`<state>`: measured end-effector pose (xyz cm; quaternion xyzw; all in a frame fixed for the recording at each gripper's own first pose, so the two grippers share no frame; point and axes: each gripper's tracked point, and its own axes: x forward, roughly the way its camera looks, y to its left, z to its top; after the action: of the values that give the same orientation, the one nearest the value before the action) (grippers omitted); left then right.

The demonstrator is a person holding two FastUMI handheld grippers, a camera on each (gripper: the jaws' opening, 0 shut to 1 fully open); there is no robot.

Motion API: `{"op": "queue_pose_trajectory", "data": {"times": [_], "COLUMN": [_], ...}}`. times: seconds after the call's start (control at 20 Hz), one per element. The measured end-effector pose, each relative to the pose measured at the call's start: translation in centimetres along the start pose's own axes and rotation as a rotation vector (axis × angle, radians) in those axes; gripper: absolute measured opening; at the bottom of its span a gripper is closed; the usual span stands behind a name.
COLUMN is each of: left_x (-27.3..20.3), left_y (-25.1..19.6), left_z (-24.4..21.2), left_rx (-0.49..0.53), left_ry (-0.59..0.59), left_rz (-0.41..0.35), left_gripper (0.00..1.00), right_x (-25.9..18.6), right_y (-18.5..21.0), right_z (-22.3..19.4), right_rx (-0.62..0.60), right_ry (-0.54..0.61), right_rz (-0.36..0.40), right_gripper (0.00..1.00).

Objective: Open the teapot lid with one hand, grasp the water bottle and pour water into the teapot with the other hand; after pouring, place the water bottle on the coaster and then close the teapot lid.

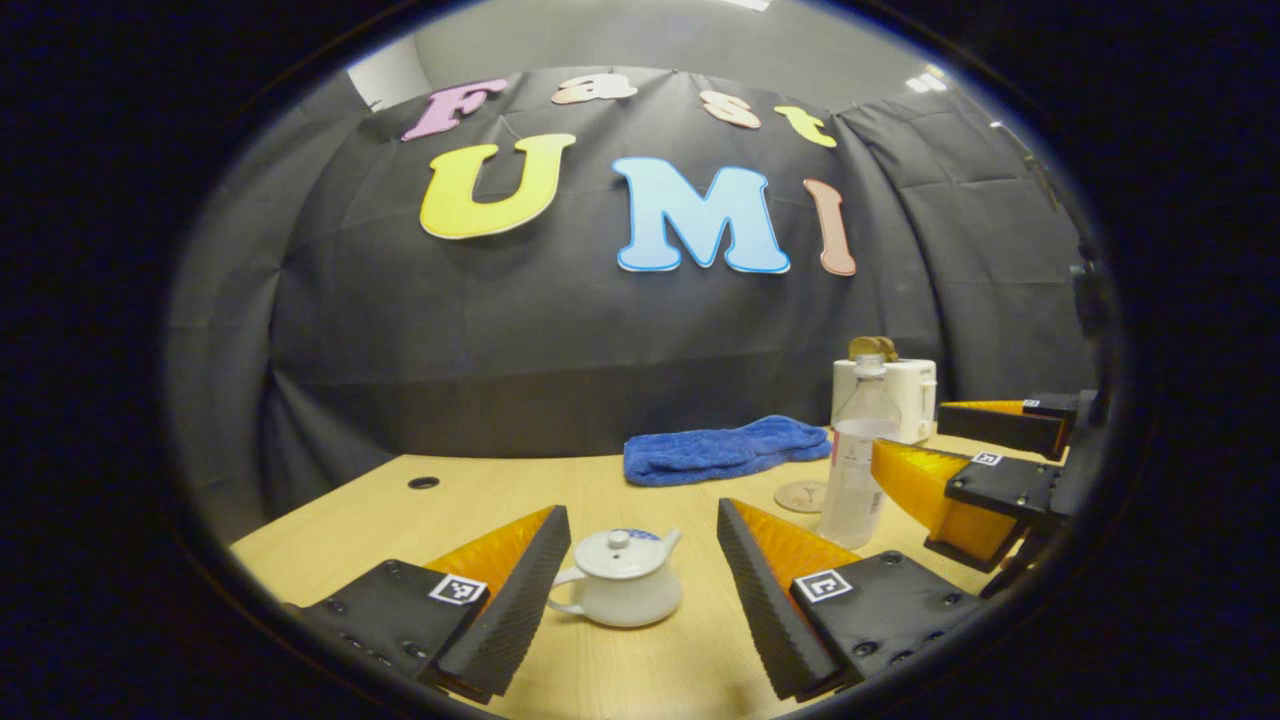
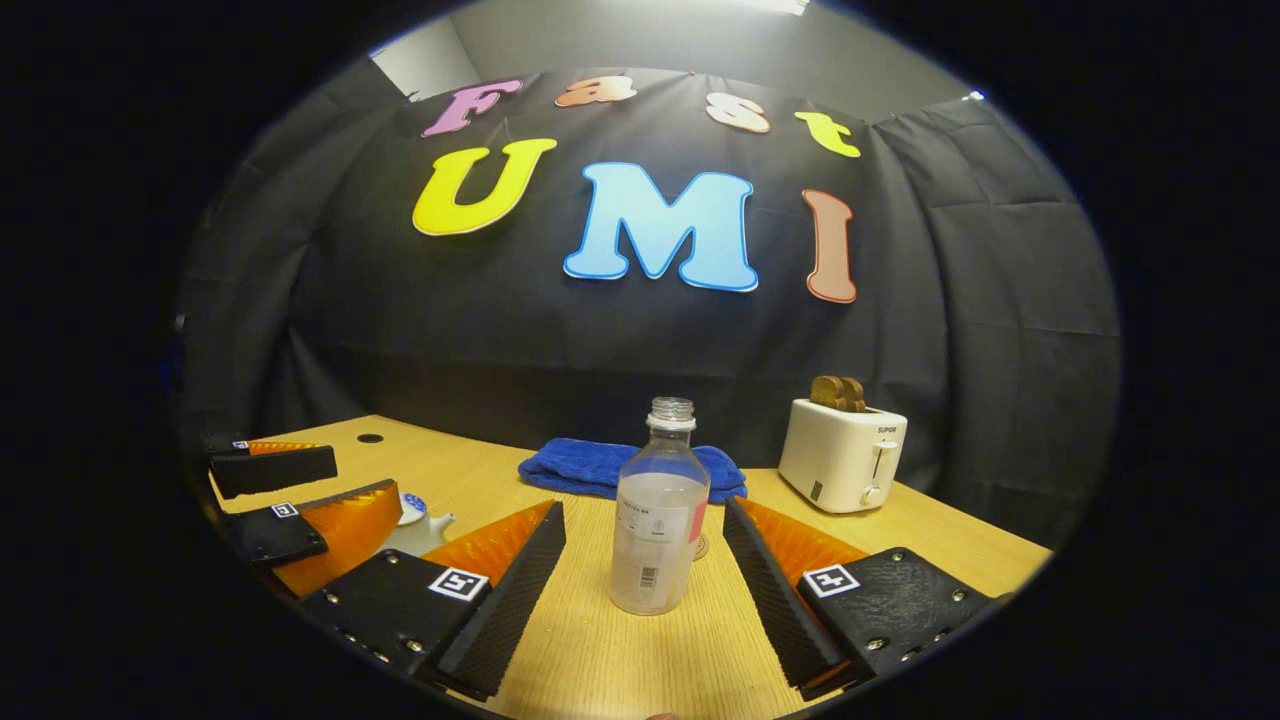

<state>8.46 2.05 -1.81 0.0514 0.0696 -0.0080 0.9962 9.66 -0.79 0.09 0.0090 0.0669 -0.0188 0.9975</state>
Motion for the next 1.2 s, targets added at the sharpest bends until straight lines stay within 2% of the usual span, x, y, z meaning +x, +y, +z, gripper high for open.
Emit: {"op": "queue_pose_trajectory", "data": {"times": [0.2,0.4,0.65,0.8,0.95,1.1,1.15,1.2], "left_x": [2.2,4.1,5.6,6.4,6.7,6.7,7.2,7.0], "left_y": [0.0,0.3,0.2,0.4,0.4,-0.1,0.1,0.1], "left_z": [-0.3,-0.9,-2.3,-3.1,-2.8,-3.4,-3.3,-3.1], "left_rx": [-0.022,-0.029,-0.039,-0.026,-0.032,-0.033,-0.031,-0.035], "left_ry": [0.032,0.07,0.126,0.156,0.157,0.171,0.162,0.159], "left_rz": [-0.03,-0.046,-0.069,-0.069,-0.083,-0.098,-0.087,-0.096], "left_gripper": [0.96,0.96,0.96,0.96,0.96,0.84,0.84,0.79], "right_x": [2.2,4.0,5.7,6.1,6.3,6.3,6.3,6.4], "right_y": [-0.9,-0.5,-0.7,-0.5,-0.4,-0.1,-0.3,-0.5], "right_z": [-0.3,-0.5,-1.0,-2.6,-4.0,-4.4,-4.5,-4.8], "right_rx": [0.006,0.046,0.032,0.066,0.038,0.071,0.075,0.073], "right_ry": [0.049,0.088,0.093,0.14,0.173,0.201,0.207,0.213], "right_rz": [-0.034,-0.024,-0.039,-0.025,-0.013,0.009,0.01,0.007], "right_gripper": [0.98,0.99,0.98,0.99,0.99,0.99,0.99,0.99]}}
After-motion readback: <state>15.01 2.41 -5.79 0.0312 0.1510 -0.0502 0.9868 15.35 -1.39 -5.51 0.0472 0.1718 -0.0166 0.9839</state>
